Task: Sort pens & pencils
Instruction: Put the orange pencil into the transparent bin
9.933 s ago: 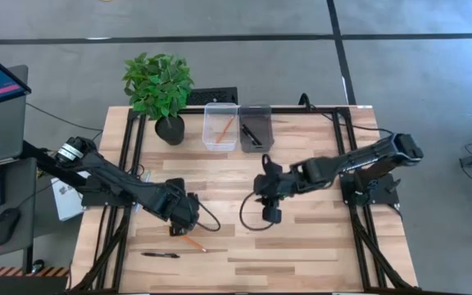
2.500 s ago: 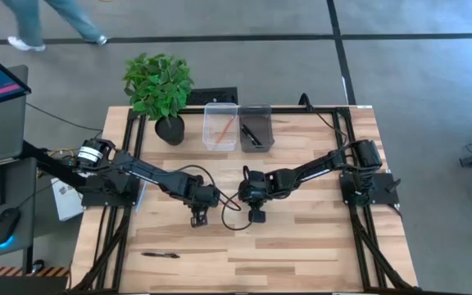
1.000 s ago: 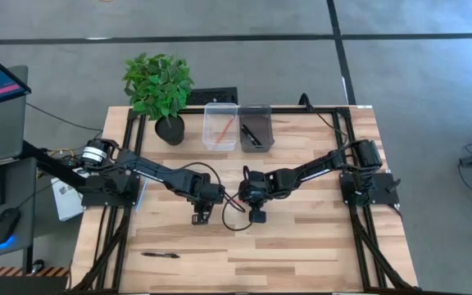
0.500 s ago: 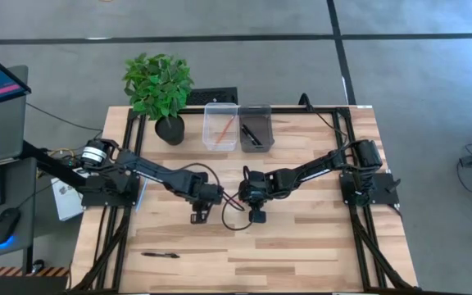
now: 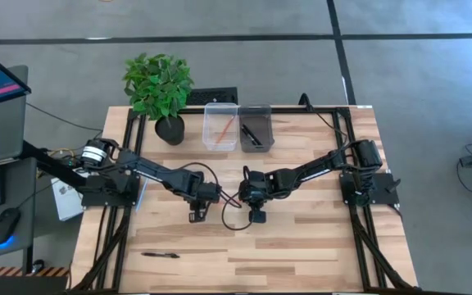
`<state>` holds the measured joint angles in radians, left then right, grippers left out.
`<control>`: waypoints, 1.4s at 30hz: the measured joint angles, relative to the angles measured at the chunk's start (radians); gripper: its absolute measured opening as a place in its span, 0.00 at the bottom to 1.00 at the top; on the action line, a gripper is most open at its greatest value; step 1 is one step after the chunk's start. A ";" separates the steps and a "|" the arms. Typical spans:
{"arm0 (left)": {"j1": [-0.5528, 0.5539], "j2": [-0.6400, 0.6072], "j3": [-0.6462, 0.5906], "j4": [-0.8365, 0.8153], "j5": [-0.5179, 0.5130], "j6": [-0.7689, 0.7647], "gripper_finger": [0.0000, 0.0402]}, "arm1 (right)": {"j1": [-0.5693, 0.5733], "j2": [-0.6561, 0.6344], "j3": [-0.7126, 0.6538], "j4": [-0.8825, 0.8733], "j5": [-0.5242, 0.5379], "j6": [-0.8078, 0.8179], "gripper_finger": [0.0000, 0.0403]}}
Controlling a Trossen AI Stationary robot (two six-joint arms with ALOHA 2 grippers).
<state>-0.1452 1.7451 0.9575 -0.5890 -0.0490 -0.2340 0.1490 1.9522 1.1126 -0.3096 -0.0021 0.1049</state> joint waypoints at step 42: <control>0.025 -0.049 0.062 -0.020 -0.129 -0.136 0.00 | 0.100 -0.388 -0.009 -0.484 0.238 0.295 0.15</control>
<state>-0.1204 1.6957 1.0197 -0.6091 -0.1782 -0.3699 0.2488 1.5641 1.1033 -0.7935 0.2364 0.3998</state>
